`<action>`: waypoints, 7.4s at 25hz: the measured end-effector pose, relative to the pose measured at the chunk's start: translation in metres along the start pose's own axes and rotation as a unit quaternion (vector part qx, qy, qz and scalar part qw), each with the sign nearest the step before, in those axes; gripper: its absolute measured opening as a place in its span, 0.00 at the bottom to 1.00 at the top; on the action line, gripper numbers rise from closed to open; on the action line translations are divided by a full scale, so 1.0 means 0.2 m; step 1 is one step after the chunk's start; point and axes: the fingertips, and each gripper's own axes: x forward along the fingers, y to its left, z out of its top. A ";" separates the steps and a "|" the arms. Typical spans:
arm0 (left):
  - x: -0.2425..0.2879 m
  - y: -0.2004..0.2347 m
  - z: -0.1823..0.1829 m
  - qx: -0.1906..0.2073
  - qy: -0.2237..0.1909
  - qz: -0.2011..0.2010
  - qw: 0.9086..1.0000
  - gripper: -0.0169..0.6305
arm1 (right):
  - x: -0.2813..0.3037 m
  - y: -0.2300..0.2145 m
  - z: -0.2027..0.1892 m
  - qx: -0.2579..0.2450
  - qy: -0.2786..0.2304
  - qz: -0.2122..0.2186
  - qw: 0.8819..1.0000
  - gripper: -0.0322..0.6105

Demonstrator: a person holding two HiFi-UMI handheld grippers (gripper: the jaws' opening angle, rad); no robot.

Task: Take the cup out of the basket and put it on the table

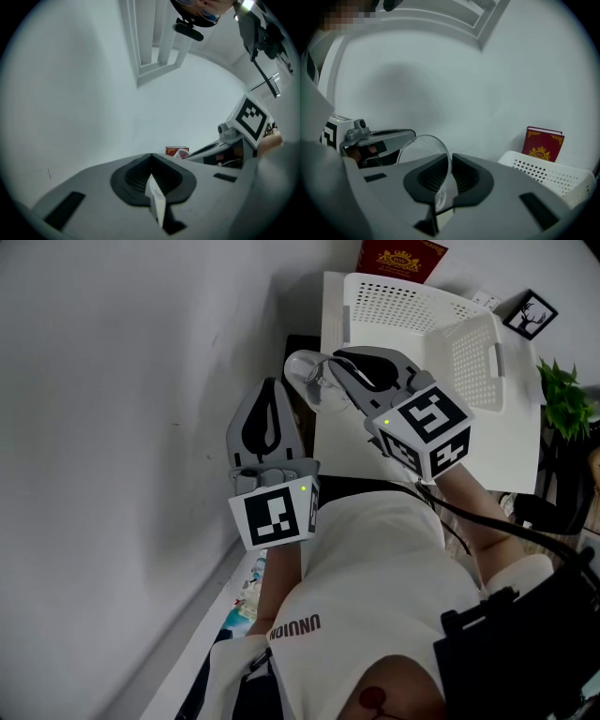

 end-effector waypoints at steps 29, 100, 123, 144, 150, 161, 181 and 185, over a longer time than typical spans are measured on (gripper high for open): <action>0.03 0.06 -0.04 0.002 0.013 0.008 1.000 0.04 | 0.05 0.15 -0.20 0.021 0.047 0.039 0.998 0.11; 0.16 -0.15 -0.27 0.006 0.076 -0.085 0.993 0.04 | -0.10 -0.01 -0.81 0.124 0.160 -0.047 0.978 0.11; 0.19 -0.20 -0.30 0.004 0.087 -0.113 0.990 0.04 | -0.13 -0.08 -1.06 0.151 0.215 -0.082 0.961 0.11; 0.22 -0.23 -0.33 0.000 0.087 -0.121 0.989 0.04 | -0.11 -0.12 -1.21 0.149 0.259 -0.086 0.950 0.11; 0.22 -0.23 -0.33 -0.002 0.087 -0.120 0.989 0.04 | -0.11 -0.12 -1.24 0.146 0.270 -0.087 0.948 0.11; 0.23 -0.22 -0.34 -0.002 0.091 -0.117 0.989 0.04 | -0.11 -0.13 -1.30 0.147 0.287 -0.086 0.943 0.11; 0.24 -0.21 -0.34 -0.004 0.091 -0.114 0.989 0.04 | -0.10 -0.14 -1.33 0.145 0.302 -0.082 0.939 0.11; 0.24 -0.22 -0.34 -0.002 0.093 -0.116 0.989 0.04 | -0.09 -0.14 -1.33 0.145 0.305 -0.082 0.938 0.11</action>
